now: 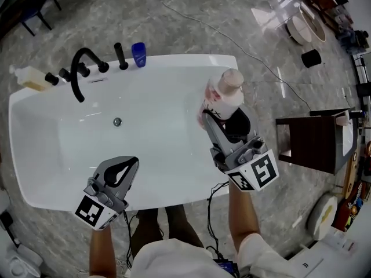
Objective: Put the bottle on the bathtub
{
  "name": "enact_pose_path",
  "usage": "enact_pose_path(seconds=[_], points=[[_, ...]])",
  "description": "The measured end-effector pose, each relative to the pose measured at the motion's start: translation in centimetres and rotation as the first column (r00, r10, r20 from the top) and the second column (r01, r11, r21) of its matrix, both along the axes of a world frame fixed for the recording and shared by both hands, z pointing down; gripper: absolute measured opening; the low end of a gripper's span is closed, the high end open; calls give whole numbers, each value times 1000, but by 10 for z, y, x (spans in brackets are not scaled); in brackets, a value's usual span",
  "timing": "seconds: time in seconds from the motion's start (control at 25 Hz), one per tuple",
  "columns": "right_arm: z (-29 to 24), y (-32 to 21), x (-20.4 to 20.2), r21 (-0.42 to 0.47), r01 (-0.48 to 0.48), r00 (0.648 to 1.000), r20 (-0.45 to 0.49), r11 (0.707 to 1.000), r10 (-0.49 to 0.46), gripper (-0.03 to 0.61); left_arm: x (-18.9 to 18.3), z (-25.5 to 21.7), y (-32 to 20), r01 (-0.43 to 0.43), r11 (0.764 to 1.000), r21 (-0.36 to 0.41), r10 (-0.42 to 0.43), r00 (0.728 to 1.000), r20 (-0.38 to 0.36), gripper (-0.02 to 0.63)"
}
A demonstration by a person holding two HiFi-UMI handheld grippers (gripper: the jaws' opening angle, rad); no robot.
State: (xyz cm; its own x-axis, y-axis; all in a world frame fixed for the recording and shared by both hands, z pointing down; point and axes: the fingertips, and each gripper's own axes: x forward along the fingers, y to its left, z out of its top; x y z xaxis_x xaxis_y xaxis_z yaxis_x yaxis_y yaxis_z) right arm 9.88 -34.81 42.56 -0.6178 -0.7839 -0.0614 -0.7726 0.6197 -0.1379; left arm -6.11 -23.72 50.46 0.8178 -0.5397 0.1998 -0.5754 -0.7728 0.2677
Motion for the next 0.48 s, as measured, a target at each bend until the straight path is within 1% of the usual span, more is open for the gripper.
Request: enact_pose_path(seconds=[0.2,0.32,0.48], points=[[62,-41,-6,4,-9,1000,-12,1000,9,235,3,61,-18,-1,999,-37,0,1000,-21,2],[96,-64,-12,11,-1,1000,-30,1000,2,235,8,88,-25,7,998,-62,-10,999,-43,2],[141,-99,-24,18,4,999,-33,1000,-4,235,14,115,-38,-5,998,-55,2,998,-62,2]])
